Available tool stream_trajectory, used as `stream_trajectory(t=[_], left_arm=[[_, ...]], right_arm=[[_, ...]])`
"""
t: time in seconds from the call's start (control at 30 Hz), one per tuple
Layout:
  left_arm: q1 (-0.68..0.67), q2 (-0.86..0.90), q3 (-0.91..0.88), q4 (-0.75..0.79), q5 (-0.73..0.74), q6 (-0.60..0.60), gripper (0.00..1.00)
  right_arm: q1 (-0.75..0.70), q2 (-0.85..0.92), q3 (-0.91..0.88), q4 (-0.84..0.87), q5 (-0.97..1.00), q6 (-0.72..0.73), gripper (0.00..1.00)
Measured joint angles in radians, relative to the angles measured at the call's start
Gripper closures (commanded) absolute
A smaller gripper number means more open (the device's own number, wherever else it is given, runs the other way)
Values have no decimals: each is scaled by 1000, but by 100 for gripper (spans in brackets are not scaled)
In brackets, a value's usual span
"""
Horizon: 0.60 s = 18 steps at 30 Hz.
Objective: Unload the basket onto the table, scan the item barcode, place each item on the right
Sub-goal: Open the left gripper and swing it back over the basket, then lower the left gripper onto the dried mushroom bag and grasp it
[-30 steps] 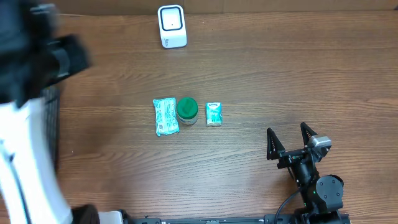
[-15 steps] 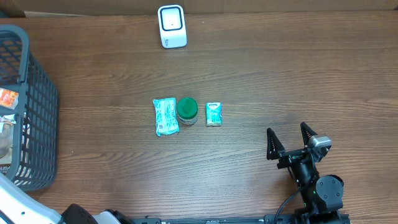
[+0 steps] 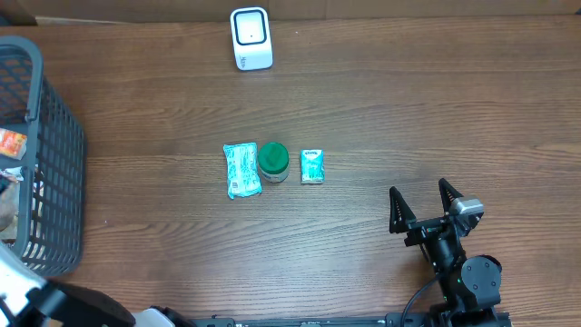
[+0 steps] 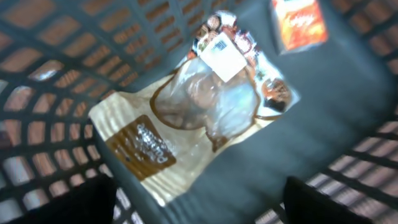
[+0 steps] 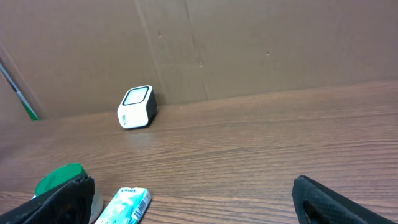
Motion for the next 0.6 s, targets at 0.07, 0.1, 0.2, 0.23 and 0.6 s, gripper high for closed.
stream_trajectory(t=[0.07, 0.1, 0.2, 0.23, 0.6], left_arm=[[0, 45, -21, 37, -5, 34, 5], [0, 69, -24, 55, -6, 43, 5], [0, 145, -27, 93, -2, 82, 6], [0, 167, -28, 99, -3, 95, 6], [-1, 367, -32, 138, 2, 212, 2]], right_arm=[[0, 0, 0, 1, 0, 0, 0], [0, 0, 0, 0, 0, 0, 0], [0, 0, 0, 0, 0, 0, 0], [0, 0, 0, 0, 0, 0, 0], [0, 0, 0, 0, 0, 0, 0]])
